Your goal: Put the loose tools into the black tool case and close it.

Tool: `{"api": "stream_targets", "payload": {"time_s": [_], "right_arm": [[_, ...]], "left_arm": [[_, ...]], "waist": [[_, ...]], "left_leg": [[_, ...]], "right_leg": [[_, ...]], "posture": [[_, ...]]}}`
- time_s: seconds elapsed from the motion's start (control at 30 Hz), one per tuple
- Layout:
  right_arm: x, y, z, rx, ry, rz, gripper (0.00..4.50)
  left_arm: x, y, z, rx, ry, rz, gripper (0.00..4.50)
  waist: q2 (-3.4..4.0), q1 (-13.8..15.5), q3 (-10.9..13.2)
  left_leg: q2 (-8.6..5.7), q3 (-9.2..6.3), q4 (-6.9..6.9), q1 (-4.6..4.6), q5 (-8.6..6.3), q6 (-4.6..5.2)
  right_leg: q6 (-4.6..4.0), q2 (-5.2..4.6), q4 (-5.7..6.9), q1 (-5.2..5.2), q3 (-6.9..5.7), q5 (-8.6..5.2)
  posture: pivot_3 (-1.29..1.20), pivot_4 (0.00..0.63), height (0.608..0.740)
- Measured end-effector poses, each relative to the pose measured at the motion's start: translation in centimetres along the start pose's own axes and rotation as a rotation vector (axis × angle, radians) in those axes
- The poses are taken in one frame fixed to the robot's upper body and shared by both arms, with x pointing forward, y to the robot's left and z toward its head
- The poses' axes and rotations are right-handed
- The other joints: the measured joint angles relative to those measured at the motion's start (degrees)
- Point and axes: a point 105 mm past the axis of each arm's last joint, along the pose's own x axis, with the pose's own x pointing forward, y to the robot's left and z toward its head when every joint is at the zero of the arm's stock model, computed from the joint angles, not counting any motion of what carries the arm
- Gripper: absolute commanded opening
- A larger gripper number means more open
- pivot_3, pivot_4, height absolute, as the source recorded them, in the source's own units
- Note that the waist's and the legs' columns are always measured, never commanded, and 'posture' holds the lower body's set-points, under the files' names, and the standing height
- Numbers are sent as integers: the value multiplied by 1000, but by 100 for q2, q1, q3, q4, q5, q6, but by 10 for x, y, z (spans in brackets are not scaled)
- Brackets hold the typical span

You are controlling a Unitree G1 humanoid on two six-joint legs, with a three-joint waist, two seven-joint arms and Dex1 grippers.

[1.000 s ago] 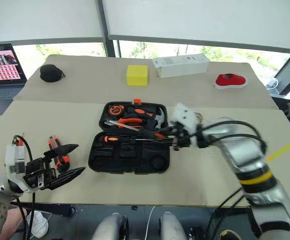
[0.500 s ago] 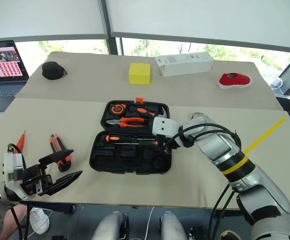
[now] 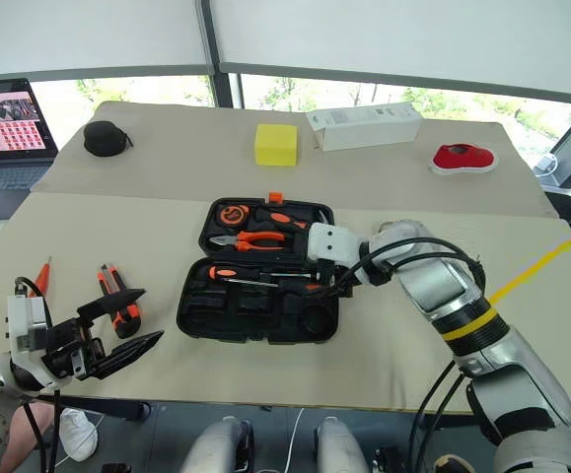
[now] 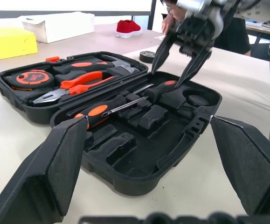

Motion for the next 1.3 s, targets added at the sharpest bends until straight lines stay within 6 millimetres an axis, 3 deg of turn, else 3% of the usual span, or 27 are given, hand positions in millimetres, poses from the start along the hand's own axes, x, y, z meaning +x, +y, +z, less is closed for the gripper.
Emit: {"api": "stream_targets", "payload": {"time_s": [0.03,0.13,0.2,0.3,0.37,0.63,1.13,1.3], "right_arm": [[-4,-1,5,-2,-42,8,2920],[-8,-6,20,-9,-165,-7,2221],[0,-7,24,4,-219,-20,1542],[18,-1,13,44,-241,-11,510],[28,-2,4,54,-229,-26,120],[44,-2,-12,37,-186,-34,120],[60,0,-14,-33,-182,-18,120],[55,-1,-9,-25,-238,-19,120]], "left_arm": [[0,0,0,0,0,0,4500],[0,0,0,0,0,4,4500],[0,1,0,0,-1,9,4500],[1,2,0,2,-3,11,4500],[1,3,-1,2,3,15,4500],[1,4,-2,3,6,17,4500],[2,7,-3,15,18,41,4500],[2,8,-4,12,18,48,4500]], "waist": [[0,0,0],[-1,-9,-1],[-2,-18,-2],[-2,-15,-2],[-2,-7,-2],[-2,-10,-2],[-6,-45,-5],[-6,-49,-4]], "left_leg": [[0,0,0,1,0,0],[3,-1,0,7,0,0],[4,1,0,9,0,0],[2,11,0,6,0,-1],[0,20,0,7,1,-2],[2,27,0,8,2,-3],[6,34,0,51,8,-12],[6,36,0,52,8,-13]], "right_leg": [[0,0,0,1,0,0],[0,3,2,5,0,0],[-1,5,4,5,0,0],[-1,3,5,4,1,0],[0,1,5,5,1,1],[-1,3,10,2,1,1],[-10,7,50,18,6,-4],[-13,6,54,16,8,-6]], "posture": [[0,150,740],[0,150,740],[0,150,740],[0,150,740],[0,150,740],[0,150,740],[0,150,740],[0,150,740]]}}
